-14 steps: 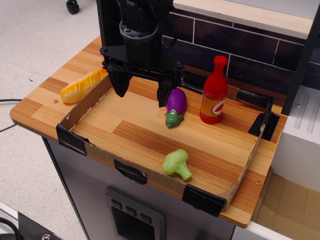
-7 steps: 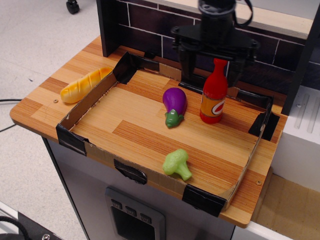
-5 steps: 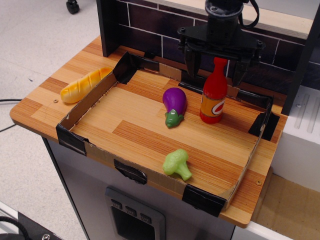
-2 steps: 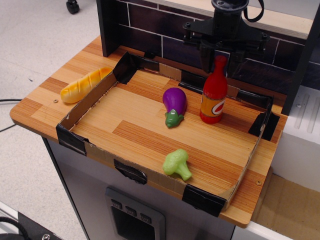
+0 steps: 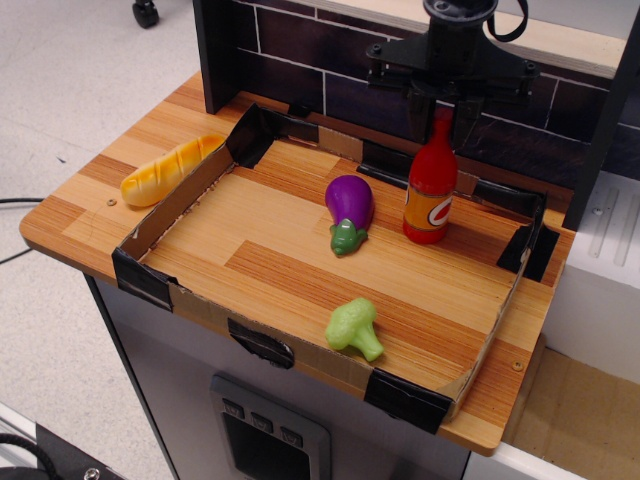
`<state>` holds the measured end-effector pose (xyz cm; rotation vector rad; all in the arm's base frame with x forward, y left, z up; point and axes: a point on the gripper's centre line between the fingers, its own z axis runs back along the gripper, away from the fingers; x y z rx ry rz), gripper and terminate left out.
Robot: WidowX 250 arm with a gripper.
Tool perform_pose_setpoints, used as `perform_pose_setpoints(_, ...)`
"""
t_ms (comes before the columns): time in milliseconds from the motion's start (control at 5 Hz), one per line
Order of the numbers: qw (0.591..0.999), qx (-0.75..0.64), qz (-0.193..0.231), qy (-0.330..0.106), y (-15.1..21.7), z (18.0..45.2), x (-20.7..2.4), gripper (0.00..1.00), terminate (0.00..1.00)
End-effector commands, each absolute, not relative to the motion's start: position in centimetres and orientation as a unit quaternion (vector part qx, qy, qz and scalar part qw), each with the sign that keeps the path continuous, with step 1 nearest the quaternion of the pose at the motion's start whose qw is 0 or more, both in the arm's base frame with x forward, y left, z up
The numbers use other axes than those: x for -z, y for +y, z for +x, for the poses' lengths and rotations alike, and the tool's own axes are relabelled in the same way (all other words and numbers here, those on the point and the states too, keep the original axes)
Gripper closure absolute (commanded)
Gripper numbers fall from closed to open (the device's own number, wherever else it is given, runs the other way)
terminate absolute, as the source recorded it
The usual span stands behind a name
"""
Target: Topple hot sauce bottle
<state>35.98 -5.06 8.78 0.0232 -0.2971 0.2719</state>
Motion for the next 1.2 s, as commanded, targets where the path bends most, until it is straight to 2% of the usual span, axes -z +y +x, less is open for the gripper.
perform_pose_setpoints(0,0.956,-0.124,-0.034,-0.263,-6.6,35.4,-12.4,1.0,0.0)
perform_pose_setpoints(400,0.946,-0.106,-0.068,-0.3,-8.3,34.8,-11.3,1.0,0.0)
perform_pose_setpoints(600,0.94,-0.118,-0.057,-0.315,-8.8,34.9,-10.2,1.0,0.0)
perform_pose_setpoints(1000,0.951,-0.129,-0.04,-0.278,-9.1,32.9,-8.4,1.0,0.0)
